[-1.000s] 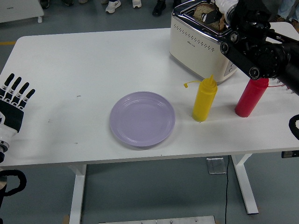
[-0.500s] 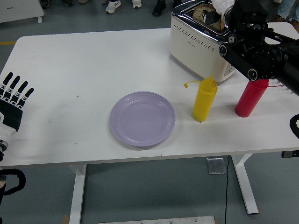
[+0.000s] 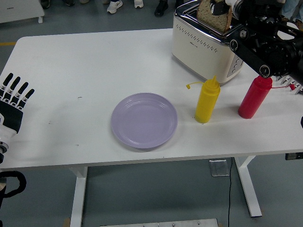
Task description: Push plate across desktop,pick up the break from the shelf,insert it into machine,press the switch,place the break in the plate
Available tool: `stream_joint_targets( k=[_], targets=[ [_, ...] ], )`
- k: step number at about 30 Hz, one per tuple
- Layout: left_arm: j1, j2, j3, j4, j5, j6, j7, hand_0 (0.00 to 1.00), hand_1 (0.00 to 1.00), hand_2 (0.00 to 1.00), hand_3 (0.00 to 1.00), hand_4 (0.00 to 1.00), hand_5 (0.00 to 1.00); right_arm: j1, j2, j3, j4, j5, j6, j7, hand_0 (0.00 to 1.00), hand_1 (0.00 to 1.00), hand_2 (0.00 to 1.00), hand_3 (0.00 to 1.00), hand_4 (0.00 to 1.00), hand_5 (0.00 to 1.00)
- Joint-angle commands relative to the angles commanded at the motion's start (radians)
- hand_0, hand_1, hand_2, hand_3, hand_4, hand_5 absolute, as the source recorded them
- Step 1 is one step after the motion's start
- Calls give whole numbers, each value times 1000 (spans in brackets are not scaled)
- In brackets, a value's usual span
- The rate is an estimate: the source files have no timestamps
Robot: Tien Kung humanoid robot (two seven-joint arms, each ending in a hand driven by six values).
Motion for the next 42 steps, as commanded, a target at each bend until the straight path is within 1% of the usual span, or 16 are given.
stream_joint_targets(
  k=[4,5,12,15,17,19,22,24,26,28,29,33,38,42],
  targets=[
    [1,1,1,0,0,-1,0,796,853,904,857,620,998,6,-37,50,37,-47,-19,9,215,335,411,495,400,122],
    [1,2,1,0,0,-1,0,795,853,905,857,620,998,8,-49,64,50,-59,-24,10,224,329,402,487,368,106],
    [8,5,1,0,0,0,-1,795,853,904,857,620,998,18,-133,160,163,-113,-48,21,229,325,398,484,356,97],
    [11,5,2,0,1,0,-1,795,853,904,857,620,998,20,-164,194,213,-117,-48,24,229,325,398,484,356,97],
    [11,6,3,0,1,0,-2,795,853,904,856,620,998,23,-193,217,261,-107,-43,27,228,321,396,483,352,97],
    [12,6,3,0,1,0,-2,795,853,904,856,620,998,24,-209,227,297,-92,-37,30,228,321,396,483,352,97],
    [13,7,3,0,1,0,-2,795,853,904,856,620,998,28,-240,227,368,-35,-12,37,228,321,396,483,352,97],
    [13,7,3,0,1,0,-2,795,853,905,857,620,998,31,-254,215,412,2,9,41,229,321,394,479,345,89],
    [13,7,2,0,1,0,-2,795,853,905,857,620,998,34,-268,193,459,41,38,47,229,321,394,479,345,89],
    [13,7,1,0,1,0,-2,795,853,905,857,620,998,37,-277,155,513,87,79,52,229,321,394,479,345,89],
    [12,7,1,1,1,0,-2,795,853,904,857,620,998,38,-279,139,535,106,96,54,226,319,392,476,320,86],
    [11,6,-1,1,1,0,-2,795,853,904,857,620,998,39,-283,66,631,188,163,59,226,319,392,476,320,86],
    [11,5,-5,2,1,0,-2,795,853,905,856,620,998,35,-275,-26,733,287,218,69,225,318,390,475,304,83],
    [10,5,-7,3,1,0,-2,795,853,904,856,621,998,30,-258,-102,762,354,238,73,225,316,389,476,304,81]
  ],
)
